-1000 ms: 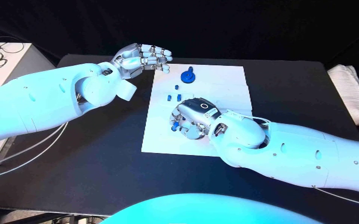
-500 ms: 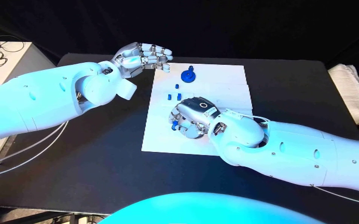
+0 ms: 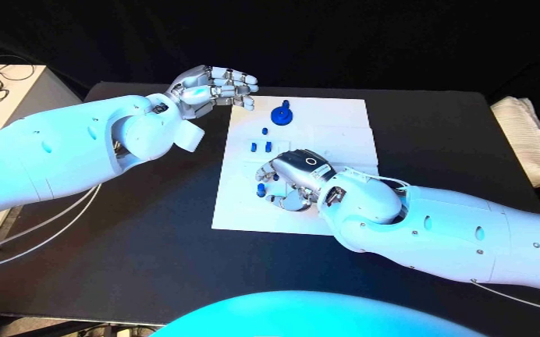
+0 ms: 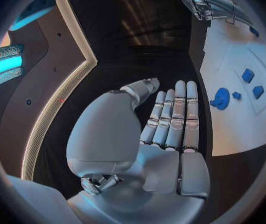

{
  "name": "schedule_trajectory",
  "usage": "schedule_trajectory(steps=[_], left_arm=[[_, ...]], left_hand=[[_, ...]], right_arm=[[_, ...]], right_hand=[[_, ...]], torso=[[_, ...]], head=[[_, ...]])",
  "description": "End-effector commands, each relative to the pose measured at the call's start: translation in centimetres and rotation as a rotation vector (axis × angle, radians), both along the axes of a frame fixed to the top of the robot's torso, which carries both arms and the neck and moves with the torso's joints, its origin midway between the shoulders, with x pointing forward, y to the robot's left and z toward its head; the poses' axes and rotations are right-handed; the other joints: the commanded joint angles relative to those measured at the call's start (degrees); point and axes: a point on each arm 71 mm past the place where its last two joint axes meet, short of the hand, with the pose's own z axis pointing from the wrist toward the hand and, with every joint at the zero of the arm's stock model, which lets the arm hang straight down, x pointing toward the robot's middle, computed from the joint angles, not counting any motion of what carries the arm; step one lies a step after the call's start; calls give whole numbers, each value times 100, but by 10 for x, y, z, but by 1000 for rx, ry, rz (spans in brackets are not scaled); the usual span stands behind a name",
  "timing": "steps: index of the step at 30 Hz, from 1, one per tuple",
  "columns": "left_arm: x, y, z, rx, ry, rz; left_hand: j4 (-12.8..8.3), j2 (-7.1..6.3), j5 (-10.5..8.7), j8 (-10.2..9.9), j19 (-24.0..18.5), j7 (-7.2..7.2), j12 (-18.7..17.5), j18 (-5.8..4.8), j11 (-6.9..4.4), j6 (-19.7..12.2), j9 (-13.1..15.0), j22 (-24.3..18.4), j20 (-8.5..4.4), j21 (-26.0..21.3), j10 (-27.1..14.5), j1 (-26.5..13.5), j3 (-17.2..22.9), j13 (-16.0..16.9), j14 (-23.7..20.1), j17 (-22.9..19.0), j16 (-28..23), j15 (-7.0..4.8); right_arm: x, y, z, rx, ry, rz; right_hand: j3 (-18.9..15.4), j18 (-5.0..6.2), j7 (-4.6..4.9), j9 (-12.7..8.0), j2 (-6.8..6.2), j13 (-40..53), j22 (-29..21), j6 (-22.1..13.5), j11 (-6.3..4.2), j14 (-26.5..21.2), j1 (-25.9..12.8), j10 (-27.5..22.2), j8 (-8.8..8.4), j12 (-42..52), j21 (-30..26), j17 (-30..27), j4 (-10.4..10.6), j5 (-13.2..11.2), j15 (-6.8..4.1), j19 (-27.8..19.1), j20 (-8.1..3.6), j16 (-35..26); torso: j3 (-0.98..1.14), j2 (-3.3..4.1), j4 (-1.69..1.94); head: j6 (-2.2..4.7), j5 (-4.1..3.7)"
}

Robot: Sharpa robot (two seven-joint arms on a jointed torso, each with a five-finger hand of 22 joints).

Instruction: Assemble the parts on the task board

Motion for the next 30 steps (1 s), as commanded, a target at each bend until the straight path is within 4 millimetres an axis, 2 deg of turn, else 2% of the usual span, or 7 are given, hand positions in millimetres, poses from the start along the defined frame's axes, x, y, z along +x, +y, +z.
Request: schedule_trajectory(steps=[1,11,15,21,25,28,30], left_arm=[[-1,-1,1,-13,-1,-13],[-1,3,1,-10,-1,-3],[-1,4,0,-9,0,0],[-3,5,-4,-10,6,2],[-4,5,-7,-11,11,2],[-6,4,-8,-12,14,0],[-7,4,-9,-13,15,-1]], left_hand=[[15,28,2,30,-23,103,21,36,-8,19,8,1,14,0,-39,-10,-17,7,4,5,-40,23],[13,34,3,31,-21,103,26,37,-8,19,8,2,14,-1,-40,-7,-13,8,5,7,-41,22],[11,34,3,29,-20,103,30,38,-8,15,7,2,14,-1,-42,-5,-13,8,5,9,-42,22],[12,34,3,29,-20,103,32,38,-8,15,7,2,14,-2,-41,-6,-13,9,6,9,-42,22],[12,35,2,30,-20,103,35,38,-8,16,7,2,15,-2,-39,-8,-13,9,6,10,-42,23],[12,35,2,30,-20,103,35,38,-8,16,7,2,15,-2,-39,-8,-13,9,6,10,-42,23],[12,35,2,30,-20,103,35,38,-8,16,7,2,15,-2,-39,-8,-13,9,6,10,-42,23]], right_arm=[[0,-5,5,62,-18,-28],[1,-39,27,166,-34,-98],[10,-68,41,207,30,-170],[26,-127,53,224,178,-373],[30,-162,51,188,250,-476],[27,-182,48,152,288,-524],[25,-193,45,129,302,-548]], right_hand=[[-104,57,11,-9,42,-11,-3,-40,0,28,54,-63,-27,52,-9,5,24,36,47,17,23,-8],[-573,58,18,-45,163,-30,-37,-96,-3,40,217,-220,-73,352,-51,-16,198,86,47,54,26,-7],[-575,41,13,-39,210,1,4,41,-23,45,243,26,-17,591,47,-21,291,83,31,100,13,-6],[-653,-215,-77,-31,121,447,742,192,-233,195,-216,1266,75,1378,1641,550,779,-99,-124,458,-112,309],[-1344,-243,-244,121,133,1895,909,122,-388,174,-130,1272,414,2685,1872,451,1295,-208,-245,476,-245,288],[-1993,-283,-258,276,408,5014,1037,39,-405,229,-241,1686,775,5381,2096,631,1399,-173,-274,513,-257,399],[-2256,-297,-258,337,522,6226,1082,-26,-410,273,-208,1984,960,6383,2164,873,1452,-179,-283,524,-247,522]], torso=[[4,-2,-5],[10,-9,-27],[3,-31,-32],[-2,-72,-49],[-5,-96,-62],[-8,-99,-65],[-8,-104,-66]], head=[[13,-18],[79,-107],[100,-195],[134,-352],[132,-442],[122,-530],[134,-557]])
